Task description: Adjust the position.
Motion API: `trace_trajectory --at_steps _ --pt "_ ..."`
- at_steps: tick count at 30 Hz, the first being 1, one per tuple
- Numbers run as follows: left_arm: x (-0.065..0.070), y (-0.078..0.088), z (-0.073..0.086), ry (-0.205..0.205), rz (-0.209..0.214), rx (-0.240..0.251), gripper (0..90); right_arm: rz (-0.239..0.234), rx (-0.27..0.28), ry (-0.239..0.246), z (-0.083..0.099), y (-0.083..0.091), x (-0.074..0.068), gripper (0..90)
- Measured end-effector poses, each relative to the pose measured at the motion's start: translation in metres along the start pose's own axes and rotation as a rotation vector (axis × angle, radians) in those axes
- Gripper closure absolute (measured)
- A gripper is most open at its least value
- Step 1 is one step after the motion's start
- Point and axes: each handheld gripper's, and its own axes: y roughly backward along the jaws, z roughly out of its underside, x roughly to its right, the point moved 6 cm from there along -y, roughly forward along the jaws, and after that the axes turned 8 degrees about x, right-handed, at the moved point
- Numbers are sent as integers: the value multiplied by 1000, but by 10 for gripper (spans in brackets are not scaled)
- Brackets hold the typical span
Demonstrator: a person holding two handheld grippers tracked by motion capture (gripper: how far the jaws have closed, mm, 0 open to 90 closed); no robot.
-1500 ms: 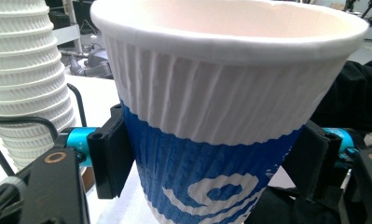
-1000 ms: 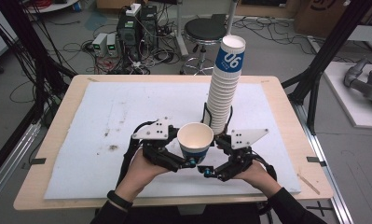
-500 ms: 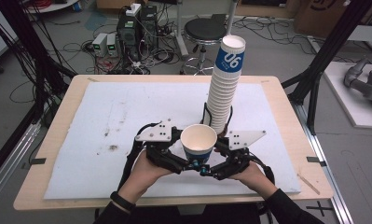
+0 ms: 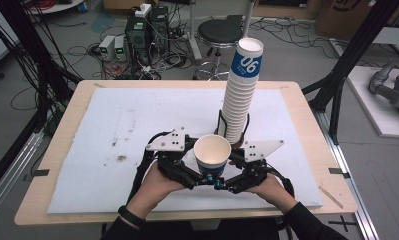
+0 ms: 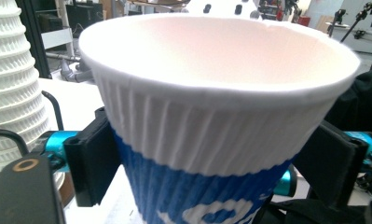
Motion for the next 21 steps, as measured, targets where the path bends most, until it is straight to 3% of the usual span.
trace_trajectory --at_steps 15,21 --pt "-1 3 -2 3 2 21 232 -5 -4 -6 1 -1 -1 311" --pt "-2 3 0 6 0 24 241 0 25 -8 -3 0 -2 216"
